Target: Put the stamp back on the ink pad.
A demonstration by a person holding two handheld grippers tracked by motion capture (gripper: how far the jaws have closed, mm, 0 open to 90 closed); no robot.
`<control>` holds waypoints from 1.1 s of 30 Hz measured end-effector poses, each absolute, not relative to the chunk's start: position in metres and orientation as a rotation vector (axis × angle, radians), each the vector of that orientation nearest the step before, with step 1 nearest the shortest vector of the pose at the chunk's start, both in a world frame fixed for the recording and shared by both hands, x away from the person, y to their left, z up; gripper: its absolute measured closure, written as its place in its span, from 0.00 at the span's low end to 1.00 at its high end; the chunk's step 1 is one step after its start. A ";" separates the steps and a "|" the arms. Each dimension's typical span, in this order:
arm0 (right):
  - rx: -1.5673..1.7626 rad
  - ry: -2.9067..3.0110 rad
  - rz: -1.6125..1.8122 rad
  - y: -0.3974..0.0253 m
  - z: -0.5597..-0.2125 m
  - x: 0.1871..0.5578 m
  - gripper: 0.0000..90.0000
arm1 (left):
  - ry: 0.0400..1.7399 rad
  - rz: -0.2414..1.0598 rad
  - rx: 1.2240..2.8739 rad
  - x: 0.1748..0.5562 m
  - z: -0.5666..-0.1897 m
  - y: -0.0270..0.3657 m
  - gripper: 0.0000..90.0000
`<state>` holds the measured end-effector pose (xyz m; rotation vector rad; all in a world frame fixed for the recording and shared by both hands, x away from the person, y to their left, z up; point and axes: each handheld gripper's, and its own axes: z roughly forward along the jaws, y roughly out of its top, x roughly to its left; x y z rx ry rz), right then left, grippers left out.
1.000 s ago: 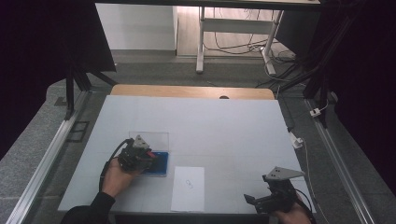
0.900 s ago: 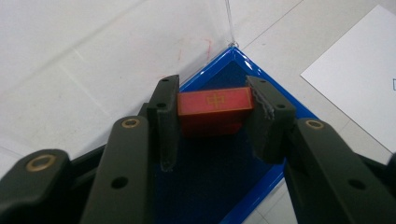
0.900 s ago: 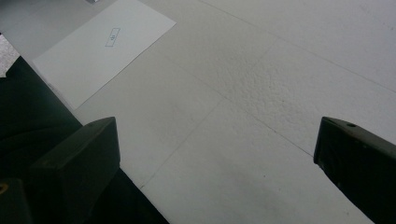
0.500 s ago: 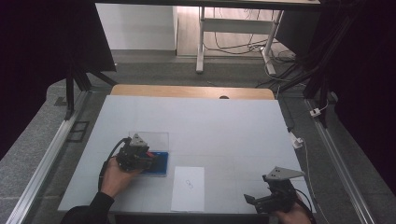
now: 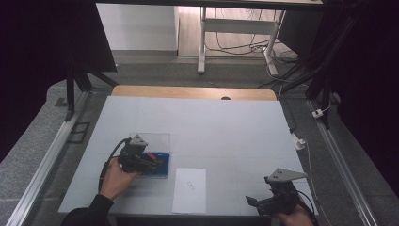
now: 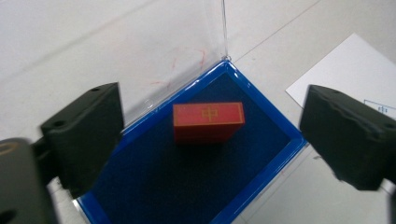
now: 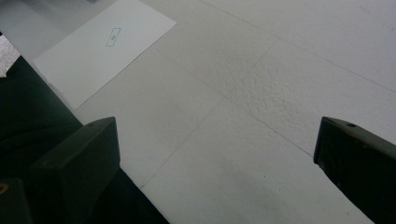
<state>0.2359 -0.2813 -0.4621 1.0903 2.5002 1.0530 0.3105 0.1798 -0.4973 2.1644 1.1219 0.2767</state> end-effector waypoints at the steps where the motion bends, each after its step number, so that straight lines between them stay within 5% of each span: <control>1: 1.090 2.500 1.053 -0.281 -0.462 0.236 0.00 | 1.121 0.263 2.157 0.310 -0.497 0.180 0.02; 33: 1.118 2.483 1.057 -0.282 -0.462 0.236 0.00 | 1.035 0.211 2.025 0.270 -0.470 0.206 0.00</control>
